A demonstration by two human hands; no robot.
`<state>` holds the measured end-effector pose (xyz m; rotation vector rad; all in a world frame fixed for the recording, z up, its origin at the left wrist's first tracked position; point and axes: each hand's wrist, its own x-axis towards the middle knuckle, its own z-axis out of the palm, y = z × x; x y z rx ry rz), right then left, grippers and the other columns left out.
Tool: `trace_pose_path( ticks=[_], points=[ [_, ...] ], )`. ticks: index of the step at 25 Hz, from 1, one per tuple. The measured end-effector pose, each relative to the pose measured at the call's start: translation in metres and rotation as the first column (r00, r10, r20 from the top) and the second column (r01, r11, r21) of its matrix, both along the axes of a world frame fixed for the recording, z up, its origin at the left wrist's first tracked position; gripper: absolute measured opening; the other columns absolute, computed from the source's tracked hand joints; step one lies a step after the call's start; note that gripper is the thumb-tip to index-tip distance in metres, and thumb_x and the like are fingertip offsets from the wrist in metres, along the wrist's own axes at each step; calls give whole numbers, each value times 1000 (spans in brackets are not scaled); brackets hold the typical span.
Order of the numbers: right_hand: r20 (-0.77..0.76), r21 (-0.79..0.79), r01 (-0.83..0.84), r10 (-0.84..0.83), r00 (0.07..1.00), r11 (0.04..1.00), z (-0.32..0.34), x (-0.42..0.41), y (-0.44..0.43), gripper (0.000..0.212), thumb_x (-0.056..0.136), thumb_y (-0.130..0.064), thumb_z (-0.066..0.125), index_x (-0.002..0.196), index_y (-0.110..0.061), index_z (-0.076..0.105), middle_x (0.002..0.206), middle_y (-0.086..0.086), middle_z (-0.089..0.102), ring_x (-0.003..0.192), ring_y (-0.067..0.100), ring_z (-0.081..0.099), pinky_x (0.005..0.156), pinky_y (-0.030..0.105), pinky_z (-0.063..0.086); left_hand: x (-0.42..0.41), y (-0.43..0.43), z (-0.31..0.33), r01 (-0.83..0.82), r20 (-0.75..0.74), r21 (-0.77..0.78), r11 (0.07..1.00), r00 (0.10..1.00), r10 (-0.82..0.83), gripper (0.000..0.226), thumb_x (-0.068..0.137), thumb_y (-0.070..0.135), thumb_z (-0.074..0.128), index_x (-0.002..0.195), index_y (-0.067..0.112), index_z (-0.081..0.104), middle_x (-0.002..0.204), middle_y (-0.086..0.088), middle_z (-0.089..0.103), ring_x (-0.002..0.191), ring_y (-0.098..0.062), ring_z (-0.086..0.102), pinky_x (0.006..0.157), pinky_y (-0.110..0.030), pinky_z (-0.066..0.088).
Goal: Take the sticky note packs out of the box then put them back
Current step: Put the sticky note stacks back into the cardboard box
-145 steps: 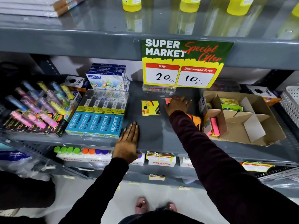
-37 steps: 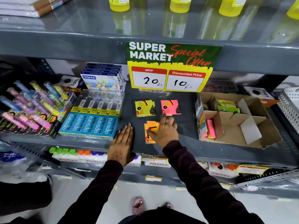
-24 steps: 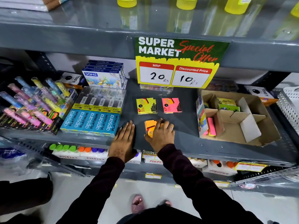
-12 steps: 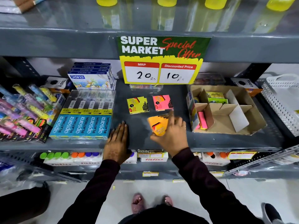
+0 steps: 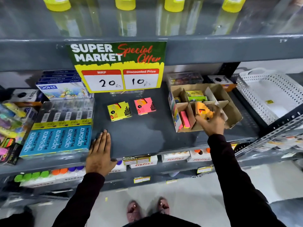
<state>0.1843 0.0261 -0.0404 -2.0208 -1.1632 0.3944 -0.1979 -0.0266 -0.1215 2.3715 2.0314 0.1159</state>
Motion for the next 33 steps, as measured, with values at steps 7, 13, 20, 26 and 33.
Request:
trace_pose_path(
  ticks=[7,13,20,26,33],
  points=[
    [81,-90,44,-37,996,995,-37,-14,5,73,80,-49,50,134,1,41,135,35,41,126,50,38,102,56,38,-1,0,1,-5,-29,-36,999,1000,4,124,42,42,88,140,-4,26,147,-21,30,134,-32,30,111,-34,-1],
    [319,-211,-19,87,944,977,-56,-19,1,74,82,-52,12,134,-12,46,142,32,37,131,51,34,107,61,32,-2,0,1,-5,-50,-33,999,999,3,124,44,44,87,140,-3,25,148,-21,28,134,-33,29,111,-35,0],
    [291,225,-44,-24,957,973,-11,-62,0,54,94,-38,25,125,-1,50,135,28,48,128,40,40,112,44,21,-1,0,0,-2,-42,-31,1000,999,0,122,43,44,87,138,-5,30,147,-21,30,133,-32,30,111,-35,0],
    [163,-113,-457,470,867,882,-12,-155,44,56,87,-42,58,128,-4,48,128,26,48,121,41,46,103,40,37,1,-1,2,-1,-34,2,1000,999,1,121,40,35,89,138,-5,29,145,-23,34,132,-34,33,111,-37,6],
    [307,-449,-382,541,783,808,-33,-183,92,85,87,-52,53,144,-1,17,142,32,32,133,44,27,115,48,19,-3,-2,-1,21,55,48,999,998,-24,98,55,32,72,138,-3,34,146,-20,34,135,-31,30,111,-42,19]
  ],
)
